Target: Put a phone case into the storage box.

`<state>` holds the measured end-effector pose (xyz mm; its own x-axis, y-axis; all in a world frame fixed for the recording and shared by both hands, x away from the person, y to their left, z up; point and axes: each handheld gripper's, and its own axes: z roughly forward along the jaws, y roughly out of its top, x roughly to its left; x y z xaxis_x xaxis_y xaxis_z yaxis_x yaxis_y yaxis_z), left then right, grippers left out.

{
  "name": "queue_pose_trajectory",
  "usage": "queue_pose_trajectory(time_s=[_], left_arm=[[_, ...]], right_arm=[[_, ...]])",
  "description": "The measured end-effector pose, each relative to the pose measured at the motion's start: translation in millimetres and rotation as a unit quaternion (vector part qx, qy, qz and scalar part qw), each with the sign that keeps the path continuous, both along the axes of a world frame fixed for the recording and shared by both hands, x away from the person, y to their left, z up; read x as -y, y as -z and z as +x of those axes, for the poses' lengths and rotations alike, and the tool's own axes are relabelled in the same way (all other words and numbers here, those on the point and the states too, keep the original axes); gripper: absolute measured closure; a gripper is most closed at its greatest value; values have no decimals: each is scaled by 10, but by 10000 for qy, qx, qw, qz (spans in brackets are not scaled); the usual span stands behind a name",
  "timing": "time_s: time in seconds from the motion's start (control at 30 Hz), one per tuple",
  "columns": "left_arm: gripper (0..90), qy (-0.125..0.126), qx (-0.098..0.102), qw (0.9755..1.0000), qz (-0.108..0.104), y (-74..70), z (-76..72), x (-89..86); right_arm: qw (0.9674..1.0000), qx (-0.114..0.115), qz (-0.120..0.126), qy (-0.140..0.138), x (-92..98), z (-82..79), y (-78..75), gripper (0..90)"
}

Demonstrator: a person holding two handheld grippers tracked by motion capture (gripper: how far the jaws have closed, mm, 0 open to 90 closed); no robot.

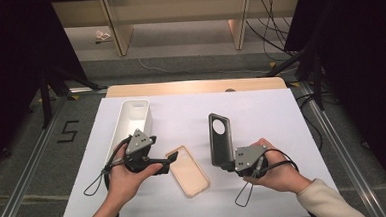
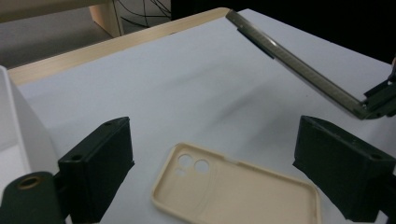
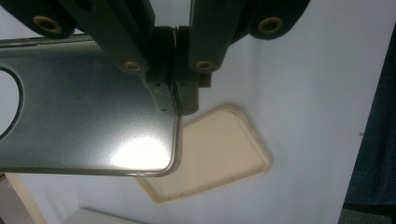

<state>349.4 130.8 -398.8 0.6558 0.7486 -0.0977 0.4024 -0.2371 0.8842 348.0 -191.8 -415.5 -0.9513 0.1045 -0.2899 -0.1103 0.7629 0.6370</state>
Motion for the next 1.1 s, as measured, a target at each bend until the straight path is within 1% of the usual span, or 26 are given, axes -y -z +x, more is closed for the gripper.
queue_pose_trajectory(time_s=[0.1,0.23,0.33,0.6,0.7,0.77,0.9,1.0,1.07,1.1], left_arm=[[118,61,-23,10000,-29,-40,59,76],[132,102,-112,9999,-46,-82,158,186],[138,159,-184,9997,10,-104,241,271],[152,296,-449,9986,-6,-142,449,477],[156,346,-535,9980,61,-148,521,547],[159,370,-612,9974,66,-142,564,595],[167,377,-718,9967,24,-134,651,683],[180,360,-792,9962,98,-135,716,740],[205,328,-864,9957,52,-141,759,774],[212,323,-934,9951,34,-146,803,807]], right_arm=[[10000,-3,-40,-48,-7,-24,16,895],[10000,38,-50,-70,-17,-36,20,894],[10000,31,-63,-69,-22,-35,17,895],[9999,50,-60,-117,-52,-46,28,895],[9999,43,-65,-120,-57,-48,29,895],[9999,42,-65,-112,-59,-50,31,895],[9999,54,-83,-139,-66,-47,37,895],[9998,41,-93,-167,-72,-48,41,894],[9998,68,-90,-187,-80,-45,38,895],[9998,74,-88,-180,-82,-47,38,895]])
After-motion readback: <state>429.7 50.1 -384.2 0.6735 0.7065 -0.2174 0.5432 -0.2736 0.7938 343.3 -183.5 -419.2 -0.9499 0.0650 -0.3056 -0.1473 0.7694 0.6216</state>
